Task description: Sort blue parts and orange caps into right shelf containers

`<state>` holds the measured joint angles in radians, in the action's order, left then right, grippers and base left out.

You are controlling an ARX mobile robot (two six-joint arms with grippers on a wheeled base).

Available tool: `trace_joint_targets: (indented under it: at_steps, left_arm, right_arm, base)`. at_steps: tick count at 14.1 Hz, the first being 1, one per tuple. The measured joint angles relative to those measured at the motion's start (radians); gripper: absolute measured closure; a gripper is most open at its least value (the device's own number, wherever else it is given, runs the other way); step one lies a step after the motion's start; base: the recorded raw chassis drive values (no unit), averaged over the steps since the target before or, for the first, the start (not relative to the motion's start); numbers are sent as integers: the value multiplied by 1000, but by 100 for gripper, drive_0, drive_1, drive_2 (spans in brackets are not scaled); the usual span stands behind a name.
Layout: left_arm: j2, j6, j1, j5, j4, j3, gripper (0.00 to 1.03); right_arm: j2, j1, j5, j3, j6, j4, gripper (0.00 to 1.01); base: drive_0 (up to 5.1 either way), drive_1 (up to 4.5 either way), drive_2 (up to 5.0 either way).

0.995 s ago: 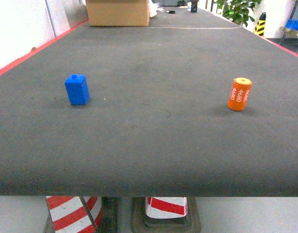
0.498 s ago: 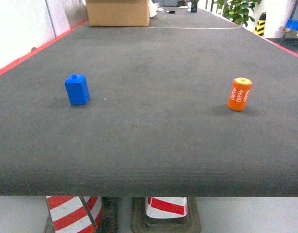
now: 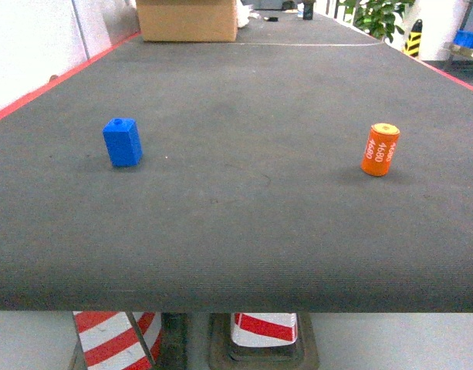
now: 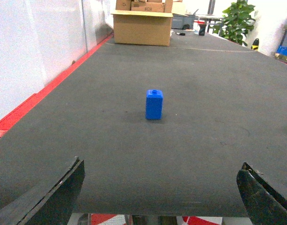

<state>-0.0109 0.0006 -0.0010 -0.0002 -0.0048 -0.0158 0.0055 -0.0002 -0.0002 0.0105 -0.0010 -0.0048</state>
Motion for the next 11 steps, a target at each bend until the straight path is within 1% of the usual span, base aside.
trace_joint_targets:
  at_steps: [2,3,4,5,6,7,10,11]
  left_arm:
    - [0,0,0,0,0,0,5]
    - [0,0,0,-2,0,0,5]
    - [0,0,0,1,1,0,5]
    - [0,0,0,0,0,0,5]
    - [0,0,1,0,0,0,5]
    - [0,0,1,0,0,0,5]
    - [0,0,1,0,0,0,5]
    - [0,0,1,0,0,0,5]
  right_arm:
    - [1,1,4,0,0,-5,3]
    - [111,120,225,64,-10,-163,3]
    - [251,219,370,110,-5,-191,3]
    - [358,223,449,148,5,-140,3]
    - [441,201,467,196,6,-82,3]
    - [515,174,432,245,-1,-38,3]
    - [763,20,217,380,-22,72,3]
    - [863,-15,151,431,-22,98,3]
  base:
    - [0,0,0]
    - [0,0,0]
    - [0,0,0]
    - [0,0,0]
    - [0,0,0]
    - [0,0,0]
    - [0,0,0]
    - [0,0,0]
